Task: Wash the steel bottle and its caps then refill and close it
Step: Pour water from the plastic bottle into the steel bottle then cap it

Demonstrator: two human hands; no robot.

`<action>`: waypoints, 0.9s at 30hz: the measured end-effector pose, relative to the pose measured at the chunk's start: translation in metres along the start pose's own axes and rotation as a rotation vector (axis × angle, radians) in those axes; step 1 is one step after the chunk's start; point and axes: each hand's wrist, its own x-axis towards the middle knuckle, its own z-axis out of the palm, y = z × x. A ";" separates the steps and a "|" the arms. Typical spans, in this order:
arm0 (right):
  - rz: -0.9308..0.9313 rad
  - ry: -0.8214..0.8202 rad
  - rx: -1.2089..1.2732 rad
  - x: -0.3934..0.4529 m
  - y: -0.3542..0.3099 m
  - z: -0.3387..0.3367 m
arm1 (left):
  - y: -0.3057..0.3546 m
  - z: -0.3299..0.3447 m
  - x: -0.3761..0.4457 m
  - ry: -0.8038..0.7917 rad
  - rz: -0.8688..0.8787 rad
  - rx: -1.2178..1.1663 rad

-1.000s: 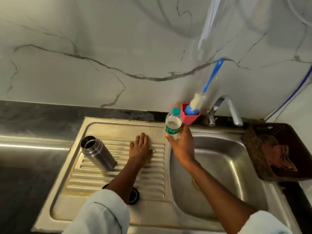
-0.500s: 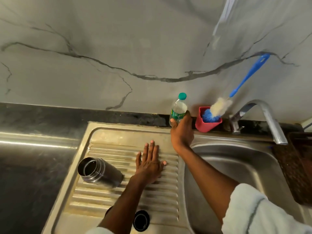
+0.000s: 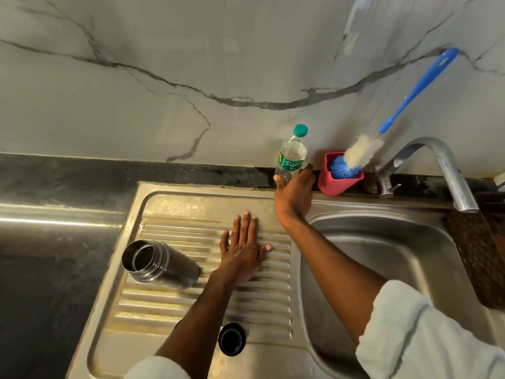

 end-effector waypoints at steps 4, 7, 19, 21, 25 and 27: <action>0.084 0.007 0.097 -0.014 0.005 -0.010 | 0.000 0.000 0.000 0.000 0.007 -0.010; 0.045 0.016 0.105 -0.036 0.014 -0.022 | 0.000 -0.002 -0.003 -0.020 0.010 -0.013; -0.130 -0.368 0.237 -0.201 0.091 -0.077 | 0.018 -0.048 -0.086 0.228 0.163 -0.513; -0.207 -0.527 0.251 -0.214 0.099 -0.081 | 0.021 -0.049 -0.145 0.448 0.245 -0.618; -0.459 -0.846 0.123 -0.230 0.106 -0.087 | -0.002 -0.020 -0.237 0.827 0.231 -0.668; -0.532 -0.939 -0.029 -0.242 0.106 -0.087 | -0.028 -0.004 -0.255 0.900 0.130 -0.621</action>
